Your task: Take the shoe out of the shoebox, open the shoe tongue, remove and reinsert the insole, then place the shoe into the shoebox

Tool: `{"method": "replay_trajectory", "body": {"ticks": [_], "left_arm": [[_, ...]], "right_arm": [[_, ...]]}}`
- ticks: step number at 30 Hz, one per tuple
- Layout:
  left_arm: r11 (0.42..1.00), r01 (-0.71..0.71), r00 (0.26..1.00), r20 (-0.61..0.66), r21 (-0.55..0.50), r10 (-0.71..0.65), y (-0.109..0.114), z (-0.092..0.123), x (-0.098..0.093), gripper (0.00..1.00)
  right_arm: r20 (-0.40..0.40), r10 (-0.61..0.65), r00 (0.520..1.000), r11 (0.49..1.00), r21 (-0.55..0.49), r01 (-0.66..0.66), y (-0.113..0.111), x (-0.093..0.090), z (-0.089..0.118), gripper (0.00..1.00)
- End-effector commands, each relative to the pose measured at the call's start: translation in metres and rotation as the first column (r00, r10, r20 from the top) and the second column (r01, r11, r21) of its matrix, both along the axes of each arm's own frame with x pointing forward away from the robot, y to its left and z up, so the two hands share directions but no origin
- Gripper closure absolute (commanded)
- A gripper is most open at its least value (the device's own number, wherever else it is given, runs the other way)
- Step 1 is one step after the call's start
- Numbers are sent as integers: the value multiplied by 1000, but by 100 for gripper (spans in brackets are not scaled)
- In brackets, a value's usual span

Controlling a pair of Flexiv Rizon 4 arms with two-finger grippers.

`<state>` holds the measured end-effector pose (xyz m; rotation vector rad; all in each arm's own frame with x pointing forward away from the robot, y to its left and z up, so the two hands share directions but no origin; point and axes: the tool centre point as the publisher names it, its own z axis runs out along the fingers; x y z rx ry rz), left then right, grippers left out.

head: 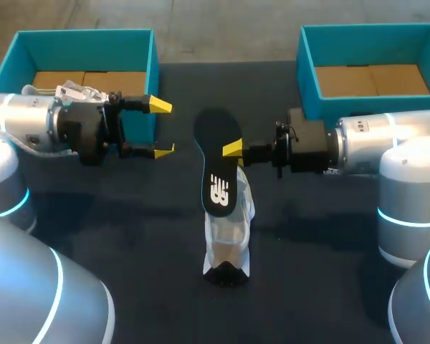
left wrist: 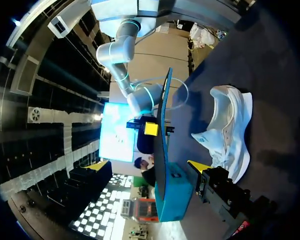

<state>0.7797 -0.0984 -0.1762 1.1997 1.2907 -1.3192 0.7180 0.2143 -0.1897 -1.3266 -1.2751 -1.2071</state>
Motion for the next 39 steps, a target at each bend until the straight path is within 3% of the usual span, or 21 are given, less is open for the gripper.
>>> {"method": "replay_trajectory", "body": {"ticks": [1,16,37,39], "left_arm": [[999,-38,999,17,-25,38,-8,-7,-6,0],[995,-92,996,11,-35,92,-24,-14,-14,0],[993,-115,993,-12,-33,114,-57,-25,-5,0],[993,-116,993,-10,-33,116,-59,-25,-4,5]], "right_arm": [[-1,0,1000,1000,-4,0,1,0,1,100],[-1,0,1000,1000,-4,0,1,0,1,100],[-1,0,1000,1000,-4,0,1,0,1,100],[-1,0,1000,1000,-4,0,1,0,1,100]]}}
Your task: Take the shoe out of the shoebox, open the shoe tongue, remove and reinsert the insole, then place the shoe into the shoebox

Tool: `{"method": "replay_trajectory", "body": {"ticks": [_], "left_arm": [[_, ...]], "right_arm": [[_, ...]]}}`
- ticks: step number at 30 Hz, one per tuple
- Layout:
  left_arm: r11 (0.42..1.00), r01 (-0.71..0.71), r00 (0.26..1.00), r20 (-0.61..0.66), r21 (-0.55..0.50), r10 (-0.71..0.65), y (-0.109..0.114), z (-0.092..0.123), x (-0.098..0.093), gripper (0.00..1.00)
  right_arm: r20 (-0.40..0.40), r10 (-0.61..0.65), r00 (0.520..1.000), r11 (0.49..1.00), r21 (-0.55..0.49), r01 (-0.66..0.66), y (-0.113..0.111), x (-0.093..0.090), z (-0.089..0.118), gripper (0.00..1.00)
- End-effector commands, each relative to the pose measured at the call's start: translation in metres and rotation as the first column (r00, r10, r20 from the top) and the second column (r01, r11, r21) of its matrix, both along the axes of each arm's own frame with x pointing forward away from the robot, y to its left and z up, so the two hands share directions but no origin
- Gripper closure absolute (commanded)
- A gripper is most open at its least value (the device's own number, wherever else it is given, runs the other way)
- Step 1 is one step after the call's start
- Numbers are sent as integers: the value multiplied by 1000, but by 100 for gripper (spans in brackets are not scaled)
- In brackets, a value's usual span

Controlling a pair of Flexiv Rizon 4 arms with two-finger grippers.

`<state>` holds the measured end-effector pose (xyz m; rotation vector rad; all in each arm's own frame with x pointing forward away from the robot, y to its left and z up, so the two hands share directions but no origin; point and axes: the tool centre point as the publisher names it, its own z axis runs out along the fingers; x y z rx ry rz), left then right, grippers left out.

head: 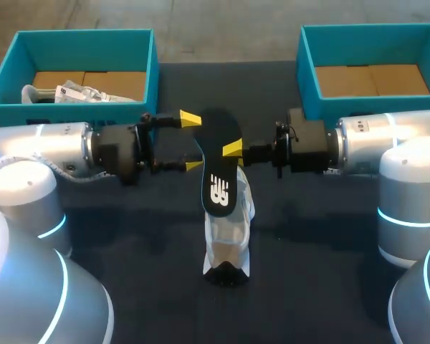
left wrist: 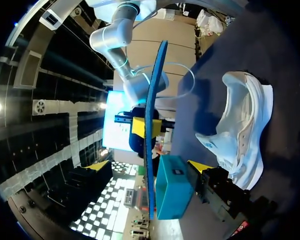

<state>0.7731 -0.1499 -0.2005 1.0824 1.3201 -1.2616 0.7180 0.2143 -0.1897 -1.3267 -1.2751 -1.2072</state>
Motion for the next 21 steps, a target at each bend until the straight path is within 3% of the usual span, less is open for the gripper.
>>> {"method": "replay_trajectory", "body": {"ticks": [1,11,13,21], "left_arm": [[1000,-5,1000,3,-1,5,-9,-1,3,9],[1000,-6,1000,3,-13,6,-27,-3,1,40],[1000,-8,1000,13,-7,8,-31,-2,-1,51],[998,-61,998,18,-12,61,-34,0,-3,63]], "right_arm": [[-1,1,1000,1000,-4,-1,1,0,1,100],[-1,1,1000,1000,-4,-1,1,0,1,100],[-1,1,1000,1000,-4,-1,1,0,1,100],[-1,1,1000,1000,-4,-1,1,0,1,100]]}}
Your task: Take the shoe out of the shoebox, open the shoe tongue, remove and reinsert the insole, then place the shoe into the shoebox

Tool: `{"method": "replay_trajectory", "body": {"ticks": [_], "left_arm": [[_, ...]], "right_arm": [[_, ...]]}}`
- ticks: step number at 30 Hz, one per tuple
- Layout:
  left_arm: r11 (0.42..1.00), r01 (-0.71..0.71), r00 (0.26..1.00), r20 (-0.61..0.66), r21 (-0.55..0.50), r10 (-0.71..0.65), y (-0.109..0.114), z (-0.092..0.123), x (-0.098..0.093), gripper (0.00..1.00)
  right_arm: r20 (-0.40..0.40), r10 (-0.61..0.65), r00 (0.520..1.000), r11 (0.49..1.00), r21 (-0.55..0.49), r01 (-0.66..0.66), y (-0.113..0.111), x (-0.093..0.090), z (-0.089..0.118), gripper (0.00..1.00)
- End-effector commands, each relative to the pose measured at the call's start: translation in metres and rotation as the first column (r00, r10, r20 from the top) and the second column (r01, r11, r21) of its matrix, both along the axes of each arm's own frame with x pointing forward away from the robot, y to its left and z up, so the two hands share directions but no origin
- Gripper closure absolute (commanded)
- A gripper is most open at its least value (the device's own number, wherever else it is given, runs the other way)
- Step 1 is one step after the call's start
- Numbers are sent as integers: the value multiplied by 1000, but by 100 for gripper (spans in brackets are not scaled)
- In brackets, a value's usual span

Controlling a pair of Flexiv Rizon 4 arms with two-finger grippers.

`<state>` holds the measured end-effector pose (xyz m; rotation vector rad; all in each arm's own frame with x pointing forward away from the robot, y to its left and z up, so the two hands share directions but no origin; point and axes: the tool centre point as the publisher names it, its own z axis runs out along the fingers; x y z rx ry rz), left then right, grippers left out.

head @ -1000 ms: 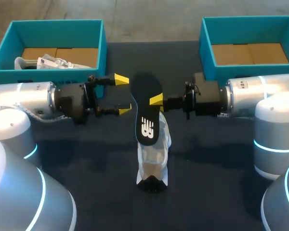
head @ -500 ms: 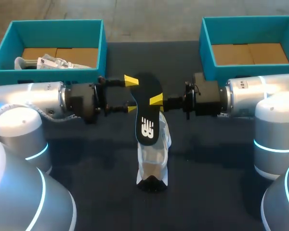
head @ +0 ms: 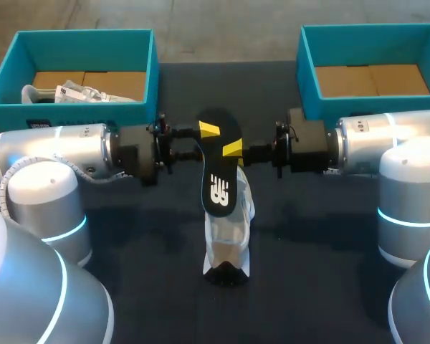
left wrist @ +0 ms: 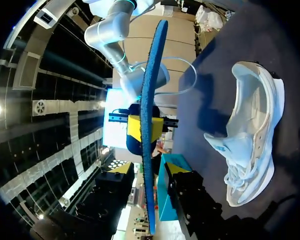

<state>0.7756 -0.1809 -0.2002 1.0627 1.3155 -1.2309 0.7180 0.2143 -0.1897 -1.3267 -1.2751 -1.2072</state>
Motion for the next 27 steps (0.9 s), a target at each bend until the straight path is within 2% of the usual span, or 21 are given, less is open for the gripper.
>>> {"method": "replay_trajectory", "body": {"ticks": [1,9,19,22,27], "left_arm": [[999,-37,999,-2,-10,37,-2,0,-6,64],[999,-53,999,-8,-8,53,3,-3,-5,66],[998,-64,998,-6,-8,64,1,-5,-1,78],[998,-61,998,-6,-10,61,-2,-6,-1,100],[998,-58,998,-4,-7,57,-3,-8,0,100]], "right_arm": [[-1,1,1000,1000,-4,-1,1,0,1,100],[-1,1,1000,1000,-4,-1,1,0,1,100],[-1,1,1000,1000,-4,-1,1,0,1,100],[-1,1,1000,1000,-4,-1,1,0,1,100],[-1,1,1000,1000,-4,-1,1,0,1,100]]}}
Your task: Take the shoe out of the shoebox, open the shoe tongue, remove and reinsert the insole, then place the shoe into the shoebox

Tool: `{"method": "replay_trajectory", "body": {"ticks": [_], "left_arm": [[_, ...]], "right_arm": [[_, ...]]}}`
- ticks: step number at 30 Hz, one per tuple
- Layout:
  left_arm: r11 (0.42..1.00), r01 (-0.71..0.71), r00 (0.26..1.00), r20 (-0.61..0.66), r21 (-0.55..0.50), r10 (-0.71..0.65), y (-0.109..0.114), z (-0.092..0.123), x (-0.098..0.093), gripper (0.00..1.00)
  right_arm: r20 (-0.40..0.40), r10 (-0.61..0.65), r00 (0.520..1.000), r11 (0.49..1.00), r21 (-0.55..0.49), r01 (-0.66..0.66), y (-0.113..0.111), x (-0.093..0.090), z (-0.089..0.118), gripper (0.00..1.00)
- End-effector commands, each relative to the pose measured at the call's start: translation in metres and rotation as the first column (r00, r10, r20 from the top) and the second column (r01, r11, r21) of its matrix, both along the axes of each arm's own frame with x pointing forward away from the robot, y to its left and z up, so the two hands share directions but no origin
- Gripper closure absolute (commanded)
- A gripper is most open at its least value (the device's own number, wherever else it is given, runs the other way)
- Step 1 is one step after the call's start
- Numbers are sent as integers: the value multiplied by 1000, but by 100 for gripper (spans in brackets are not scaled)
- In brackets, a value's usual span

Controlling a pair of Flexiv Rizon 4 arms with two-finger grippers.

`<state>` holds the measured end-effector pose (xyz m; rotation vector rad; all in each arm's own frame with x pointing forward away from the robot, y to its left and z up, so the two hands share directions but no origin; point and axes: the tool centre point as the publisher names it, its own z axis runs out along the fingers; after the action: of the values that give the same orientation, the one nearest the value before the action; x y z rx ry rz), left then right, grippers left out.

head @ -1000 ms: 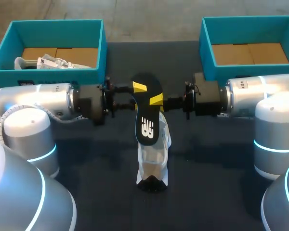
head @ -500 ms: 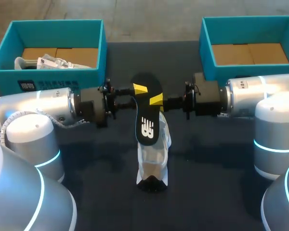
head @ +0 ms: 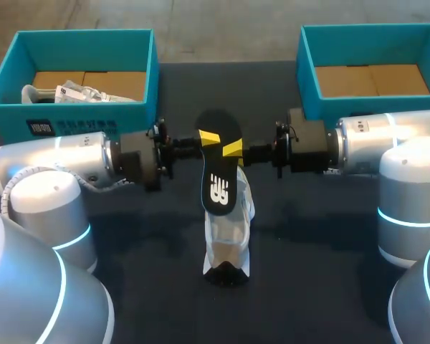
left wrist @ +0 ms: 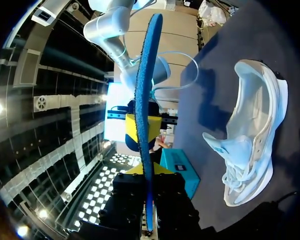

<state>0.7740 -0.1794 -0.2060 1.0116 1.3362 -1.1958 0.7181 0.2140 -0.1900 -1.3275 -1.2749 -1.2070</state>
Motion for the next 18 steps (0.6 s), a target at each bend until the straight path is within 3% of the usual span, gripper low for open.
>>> {"method": "replay_trajectory", "body": {"ticks": [1,3,5,6,7,12,18], "left_arm": [[1000,-1,1000,2,-1,1,-4,-3,2,100],[1000,0,1000,2,-2,0,-3,-2,1,100],[1000,2,1000,3,-3,-2,-1,-1,1,100],[1000,4,1000,2,-7,-4,0,1,0,100],[1000,4,1000,2,-9,-4,1,2,0,100],[1000,19,1000,-14,-16,-19,11,7,-3,100],[999,45,997,-71,11,-44,29,7,-10,100]], "right_arm": [[-1,1,1000,1000,-4,-1,1,0,1,100],[-1,1,1000,1000,-4,-1,1,0,1,100],[-5,3,1000,1000,-6,-3,1,-1,1,61],[-5,4,1000,1000,-7,-4,0,-1,1,26],[-4,5,1000,1000,-6,-5,0,-1,2,0],[9,-4,1000,1000,-6,5,-10,-2,3,0],[115,36,993,997,-74,-27,-30,-9,3,0]]}}
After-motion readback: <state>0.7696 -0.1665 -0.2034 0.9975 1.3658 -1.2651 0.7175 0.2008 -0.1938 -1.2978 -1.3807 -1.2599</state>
